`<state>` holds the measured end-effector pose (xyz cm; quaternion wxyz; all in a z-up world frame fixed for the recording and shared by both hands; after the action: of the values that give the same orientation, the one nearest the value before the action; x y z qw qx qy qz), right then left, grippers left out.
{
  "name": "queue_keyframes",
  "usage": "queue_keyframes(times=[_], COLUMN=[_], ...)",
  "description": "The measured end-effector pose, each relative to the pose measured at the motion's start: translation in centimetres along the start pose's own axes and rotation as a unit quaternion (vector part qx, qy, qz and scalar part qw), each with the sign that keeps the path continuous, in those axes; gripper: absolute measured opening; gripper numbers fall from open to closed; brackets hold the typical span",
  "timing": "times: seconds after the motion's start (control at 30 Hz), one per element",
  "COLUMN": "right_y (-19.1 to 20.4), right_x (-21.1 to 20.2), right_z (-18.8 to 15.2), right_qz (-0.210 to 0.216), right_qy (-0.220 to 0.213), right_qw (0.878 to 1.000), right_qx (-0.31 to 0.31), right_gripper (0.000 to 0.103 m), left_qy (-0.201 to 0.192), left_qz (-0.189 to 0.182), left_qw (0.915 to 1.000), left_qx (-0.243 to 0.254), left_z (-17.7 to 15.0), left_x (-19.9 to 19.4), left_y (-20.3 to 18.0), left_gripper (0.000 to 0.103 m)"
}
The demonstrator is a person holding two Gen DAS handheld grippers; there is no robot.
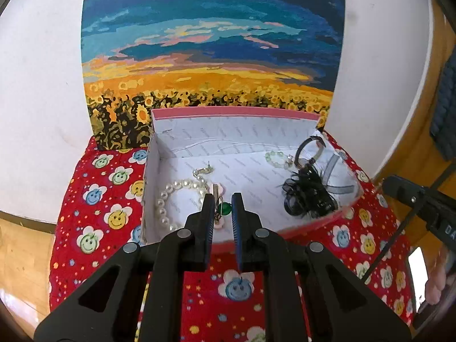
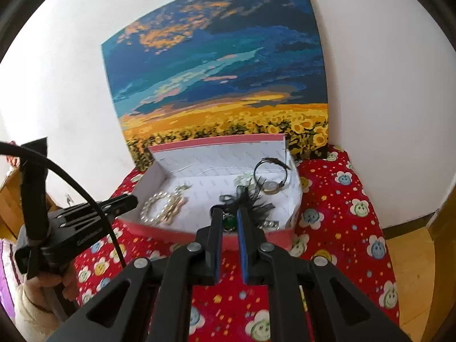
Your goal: Organize jewelry
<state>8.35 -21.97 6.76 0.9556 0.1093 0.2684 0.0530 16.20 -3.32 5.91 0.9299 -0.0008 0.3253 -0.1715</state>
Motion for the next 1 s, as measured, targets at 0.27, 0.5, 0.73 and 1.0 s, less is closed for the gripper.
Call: queue_keyframes(times=[0.27, 0.5, 0.73, 1.0], right_y=[-1.8, -2.9, -3.4, -3.0], right_x=[3.3, 6.0, 6.7, 5.1], right_z=[1.3, 0.4, 0.0, 0.1], right_qz=[-0.020, -0.042, -0.048, -0.025], right_qy=[0.012, 0.037, 0.044, 0.032], right_qw=[0.999, 0.998, 0.996, 0.996], right_qx=[0.025, 0.039, 0.056, 0.073], right_gripper=[0.012, 0.012, 0.024, 0.043], left_qy=[0.015, 0.026, 0.046, 0.022], left_qz=[0.006, 0.008, 0.003, -0.015], left_qw=[0.9997, 0.9993, 0.9987, 0.9991], left_qx=[-0.020, -0.026, -0.024, -0.033], left_z=[0.6, -0.2, -0.5, -0.1], left_x=[3.2, 4.8, 5.2, 2.9], left_y=[1.1, 1.9, 1.7, 1.1], left_gripper=[0.010, 0.010, 0.015, 0.073])
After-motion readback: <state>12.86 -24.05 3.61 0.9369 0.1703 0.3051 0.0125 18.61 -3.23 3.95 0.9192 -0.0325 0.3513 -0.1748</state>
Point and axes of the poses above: each gripper's, at about its wrist camera, not at the fingertips, and x roughly the way its jaws point, y to its left, z to its top, the point moved 3 cm from there along x, roughly the way its jaws point, and after that the axes turned 4 degrees about -y, right-handed, at the moved point
